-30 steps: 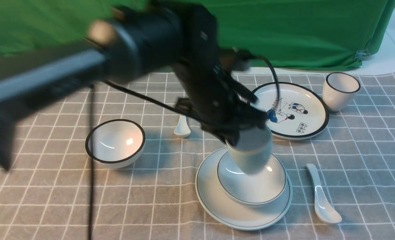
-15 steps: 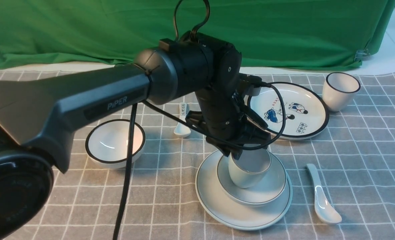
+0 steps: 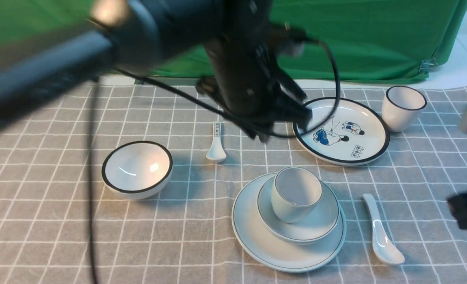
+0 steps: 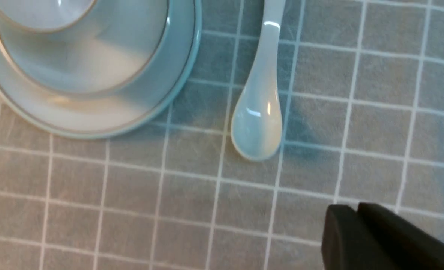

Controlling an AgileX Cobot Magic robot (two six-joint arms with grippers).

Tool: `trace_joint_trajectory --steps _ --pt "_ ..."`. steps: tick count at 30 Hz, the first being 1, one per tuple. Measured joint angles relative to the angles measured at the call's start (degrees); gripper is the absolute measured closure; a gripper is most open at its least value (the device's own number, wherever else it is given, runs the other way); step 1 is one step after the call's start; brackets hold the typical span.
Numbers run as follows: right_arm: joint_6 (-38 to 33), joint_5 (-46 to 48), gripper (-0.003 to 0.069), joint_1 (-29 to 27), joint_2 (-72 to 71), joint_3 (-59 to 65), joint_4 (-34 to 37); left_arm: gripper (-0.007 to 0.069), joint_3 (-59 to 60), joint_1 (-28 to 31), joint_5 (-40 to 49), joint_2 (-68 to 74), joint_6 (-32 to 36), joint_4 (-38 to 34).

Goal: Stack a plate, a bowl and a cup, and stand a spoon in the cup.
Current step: Use the right arm to grab a blue soup spoon

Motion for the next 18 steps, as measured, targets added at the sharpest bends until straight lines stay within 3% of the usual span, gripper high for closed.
trace_joint_trajectory --steps 2,7,8,10,18 --pt "0.0 -0.34 0.0545 0.0 3.45 -1.88 0.05 0.0597 1.21 0.0 0.05 -3.07 0.0 0.9" --pt "0.0 -5.9 0.0309 0.0 17.28 -6.72 0.18 0.0615 14.86 0.0 -0.62 -18.95 -1.49 3.25" --pt "0.0 -5.9 0.0309 0.0 17.71 -6.84 0.18 0.0615 16.27 0.0 -0.91 -19.55 -1.7 3.25" --pt "0.0 -8.93 0.023 0.07 23.68 -8.44 0.18 0.0615 25.71 0.0 -3.51 -27.85 -3.41 3.42" --pt "0.0 -14.55 0.0197 0.9 36.31 -12.25 0.17 0.0615 46.59 0.0 -7.97 -44.77 -11.51 4.64"
